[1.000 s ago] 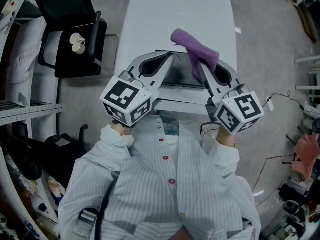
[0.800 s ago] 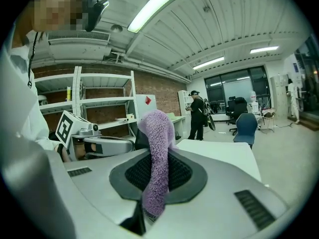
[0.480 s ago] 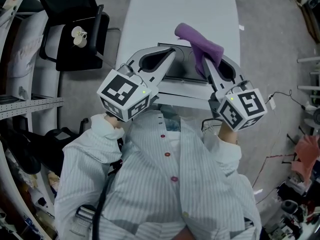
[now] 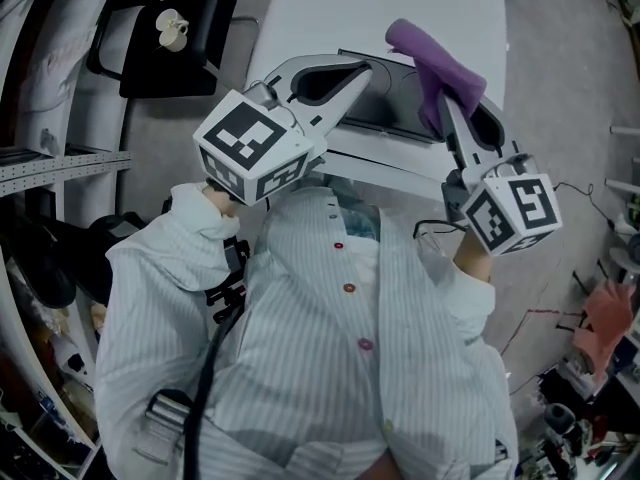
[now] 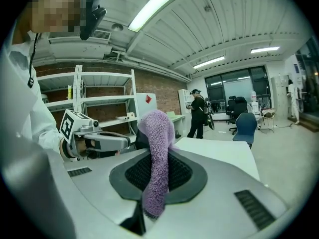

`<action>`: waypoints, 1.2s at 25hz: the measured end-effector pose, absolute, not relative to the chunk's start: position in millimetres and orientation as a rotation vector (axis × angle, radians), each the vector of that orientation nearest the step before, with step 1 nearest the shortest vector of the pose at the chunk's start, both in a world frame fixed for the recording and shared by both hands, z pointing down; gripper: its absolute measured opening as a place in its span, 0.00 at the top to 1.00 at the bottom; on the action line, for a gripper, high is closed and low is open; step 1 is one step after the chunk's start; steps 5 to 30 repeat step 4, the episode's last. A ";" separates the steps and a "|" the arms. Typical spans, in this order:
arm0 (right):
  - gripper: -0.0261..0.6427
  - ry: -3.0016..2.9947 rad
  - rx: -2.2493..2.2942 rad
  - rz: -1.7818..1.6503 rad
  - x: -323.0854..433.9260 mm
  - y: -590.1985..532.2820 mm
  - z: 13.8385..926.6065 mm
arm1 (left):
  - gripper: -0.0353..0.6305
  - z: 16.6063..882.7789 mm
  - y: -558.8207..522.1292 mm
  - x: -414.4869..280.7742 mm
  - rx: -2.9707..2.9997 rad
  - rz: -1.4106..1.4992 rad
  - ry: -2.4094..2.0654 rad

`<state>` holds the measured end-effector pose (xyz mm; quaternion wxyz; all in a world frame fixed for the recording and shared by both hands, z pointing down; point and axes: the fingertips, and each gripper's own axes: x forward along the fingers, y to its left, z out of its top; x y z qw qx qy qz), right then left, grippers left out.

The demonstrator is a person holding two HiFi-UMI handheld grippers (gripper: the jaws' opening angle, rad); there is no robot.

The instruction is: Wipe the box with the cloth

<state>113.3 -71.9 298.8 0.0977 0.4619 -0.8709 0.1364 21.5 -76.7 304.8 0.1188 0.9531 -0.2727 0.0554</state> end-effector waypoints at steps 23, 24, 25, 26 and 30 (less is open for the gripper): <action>0.90 -2.573 1.370 0.375 114.1 -74.0 295.4 | 0.94 302.6 -83.0 20.2 2.806 0.167 -0.792; 0.90 -2.573 1.370 0.375 114.1 -74.0 295.4 | 0.94 302.6 -83.0 20.2 2.806 0.167 -0.792; 0.90 -2.573 1.370 0.375 114.1 -74.0 295.4 | 0.94 302.6 -83.0 20.2 2.806 0.167 -0.792; 0.90 -2.573 1.370 0.375 114.1 -74.0 295.4 | 0.94 302.6 -83.0 20.2 2.806 0.167 -0.792; 0.90 -2.573 1.370 0.375 114.1 -74.0 295.4 | 0.94 302.6 -83.0 20.2 2.806 0.167 -0.792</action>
